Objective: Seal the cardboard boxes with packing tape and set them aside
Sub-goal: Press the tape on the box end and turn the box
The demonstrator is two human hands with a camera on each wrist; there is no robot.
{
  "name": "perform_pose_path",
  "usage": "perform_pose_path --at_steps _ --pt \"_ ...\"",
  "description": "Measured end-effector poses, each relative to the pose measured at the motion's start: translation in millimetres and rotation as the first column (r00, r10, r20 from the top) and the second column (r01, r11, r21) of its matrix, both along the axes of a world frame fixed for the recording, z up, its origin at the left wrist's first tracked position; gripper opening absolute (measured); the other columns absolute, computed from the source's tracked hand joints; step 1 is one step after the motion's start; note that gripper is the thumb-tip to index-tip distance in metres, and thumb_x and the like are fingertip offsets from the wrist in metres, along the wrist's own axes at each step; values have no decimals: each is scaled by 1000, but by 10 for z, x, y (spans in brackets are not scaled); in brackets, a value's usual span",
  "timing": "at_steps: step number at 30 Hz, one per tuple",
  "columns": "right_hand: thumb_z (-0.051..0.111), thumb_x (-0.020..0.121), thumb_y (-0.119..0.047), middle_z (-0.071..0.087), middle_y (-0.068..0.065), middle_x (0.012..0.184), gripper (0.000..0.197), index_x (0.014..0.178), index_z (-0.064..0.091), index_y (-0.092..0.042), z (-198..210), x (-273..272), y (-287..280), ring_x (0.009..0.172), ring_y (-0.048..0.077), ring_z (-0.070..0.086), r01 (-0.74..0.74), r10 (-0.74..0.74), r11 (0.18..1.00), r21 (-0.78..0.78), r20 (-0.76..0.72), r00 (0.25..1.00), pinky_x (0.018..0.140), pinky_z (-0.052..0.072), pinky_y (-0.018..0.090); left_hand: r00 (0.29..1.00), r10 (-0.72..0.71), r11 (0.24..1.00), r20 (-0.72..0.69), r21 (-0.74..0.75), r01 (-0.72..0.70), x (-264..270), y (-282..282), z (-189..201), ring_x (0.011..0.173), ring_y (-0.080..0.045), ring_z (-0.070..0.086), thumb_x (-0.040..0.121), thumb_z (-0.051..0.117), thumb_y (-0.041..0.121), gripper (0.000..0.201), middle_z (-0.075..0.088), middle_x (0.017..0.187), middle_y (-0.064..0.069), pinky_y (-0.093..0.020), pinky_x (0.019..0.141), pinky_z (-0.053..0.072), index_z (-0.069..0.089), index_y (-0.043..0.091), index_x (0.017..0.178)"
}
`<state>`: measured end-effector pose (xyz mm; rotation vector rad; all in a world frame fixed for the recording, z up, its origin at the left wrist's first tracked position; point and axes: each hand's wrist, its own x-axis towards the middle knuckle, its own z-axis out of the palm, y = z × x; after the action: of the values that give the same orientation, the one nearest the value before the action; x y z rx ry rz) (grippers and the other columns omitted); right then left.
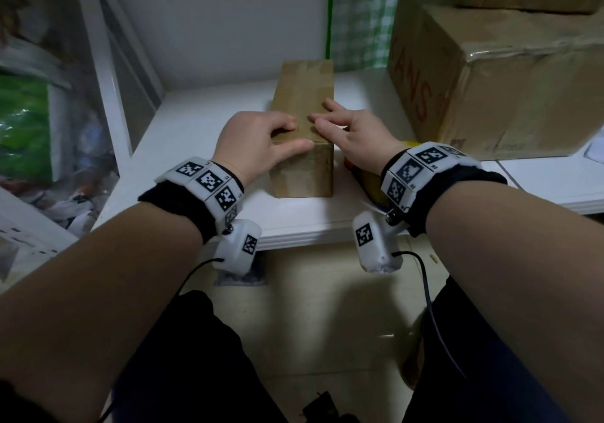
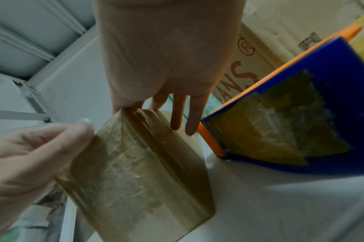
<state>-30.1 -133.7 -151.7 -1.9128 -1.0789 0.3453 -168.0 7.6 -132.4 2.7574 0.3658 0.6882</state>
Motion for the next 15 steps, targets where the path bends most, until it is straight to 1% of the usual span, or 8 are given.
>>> perform_pose_path --at_steps 2,4,5,7,10,12,14,15 --pt "56 94 -33 43 3 147 32 123 65 -22 -25 2 13 139 2 30 2 -2 1000 20 0 1000 110 20 13 997 27 998 66 -65 -23 24 -53 -85 106 -20 63 65 59 69 68 70 111 1 -37 97 45 71 17 107" --pt "56 95 -30 47 4 144 31 123 65 -20 -43 5 13 139 2 29 -4 3 999 42 6 1000 107 20 10 993 15 996 121 -91 -4 40 -68 -173 113 -20 61 66 64 60 63 70 112 -3 -37 109 35 71 13 107" --pt "56 95 -29 49 4 143 31 122 65 -19 -48 5 14 139 2 28 -7 7 999 52 6 1000 106 20 9 992 10 996 125 -84 1 43 -60 -195 115 -21 60 67 65 57 61 70 113 -5 -36 111 29 71 11 107" --pt "56 95 -29 49 5 143 31 122 65 -18 -50 12 17 140 2 28 -13 13 998 62 2 1000 107 20 10 995 8 1000 95 -26 -6 38 -40 -210 118 -24 58 68 71 54 60 68 116 -7 -37 112 25 69 10 109" --pt "55 95 -29 48 5 143 30 122 65 -19 -51 18 17 140 3 27 -17 17 998 62 9 1000 112 22 16 999 4 999 34 53 -6 13 -49 -203 120 -24 57 67 76 51 61 65 121 -9 -41 114 22 66 10 111" --pt "55 95 -31 47 6 144 31 123 65 -19 -66 32 23 140 5 28 -31 30 998 55 6 1000 114 23 21 1000 6 997 7 79 -7 8 -75 -166 119 -22 57 65 74 58 65 67 118 -6 -44 115 19 65 11 109" --pt "55 95 -33 43 6 147 32 124 64 -21 -72 45 31 139 6 30 -33 33 999 43 -2 999 115 23 22 998 64 994 -9 85 -63 43 -115 -122 110 -21 61 62 59 74 74 69 112 -2 -42 114 18 67 15 106" --pt "55 95 -34 42 5 148 33 124 64 -21 -69 47 30 139 7 31 -30 30 999 37 -4 1000 115 23 22 994 108 992 1 69 -108 69 -148 -99 104 -23 63 61 49 80 79 70 108 -1 -40 113 21 68 16 104"
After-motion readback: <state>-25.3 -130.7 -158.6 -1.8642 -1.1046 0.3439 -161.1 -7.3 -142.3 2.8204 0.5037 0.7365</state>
